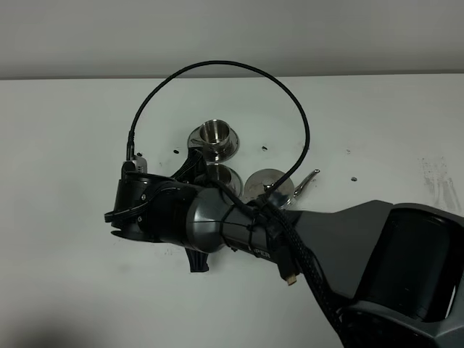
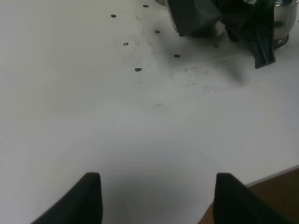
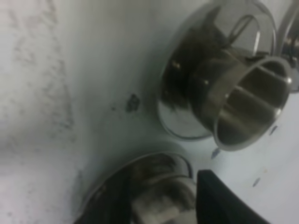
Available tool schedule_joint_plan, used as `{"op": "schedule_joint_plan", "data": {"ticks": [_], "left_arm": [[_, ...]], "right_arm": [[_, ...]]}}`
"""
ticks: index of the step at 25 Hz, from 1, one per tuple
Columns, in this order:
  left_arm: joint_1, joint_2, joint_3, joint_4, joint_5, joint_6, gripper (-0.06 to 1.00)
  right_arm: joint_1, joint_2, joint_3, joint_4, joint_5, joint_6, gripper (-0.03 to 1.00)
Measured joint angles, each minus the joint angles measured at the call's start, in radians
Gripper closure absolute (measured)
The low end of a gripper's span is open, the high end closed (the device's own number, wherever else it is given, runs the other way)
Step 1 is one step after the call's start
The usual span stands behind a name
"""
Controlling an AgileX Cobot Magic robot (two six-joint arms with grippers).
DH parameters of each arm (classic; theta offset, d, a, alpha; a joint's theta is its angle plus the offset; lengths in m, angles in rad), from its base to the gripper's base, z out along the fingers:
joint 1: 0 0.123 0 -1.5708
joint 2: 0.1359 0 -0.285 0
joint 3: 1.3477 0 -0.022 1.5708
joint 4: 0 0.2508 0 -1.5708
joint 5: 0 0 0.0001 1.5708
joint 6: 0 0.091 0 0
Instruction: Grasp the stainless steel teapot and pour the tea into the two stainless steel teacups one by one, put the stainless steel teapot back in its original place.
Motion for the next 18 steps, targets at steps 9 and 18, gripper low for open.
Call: {"op": "schedule_joint_plan", "data": {"ticks": [9,18], "left_arm": [[0.000,0.000,0.000,0.000,0.000,0.000,0.42],[0.000,0.000,0.000,0.000,0.000,0.000,0.42]], "right_arm": [[0.013,0.000,0.000,0.037,0.000,0.051,0.61],[0.013,-0.078,-0.004,0.177,0.000,0.181,0.64]]}}
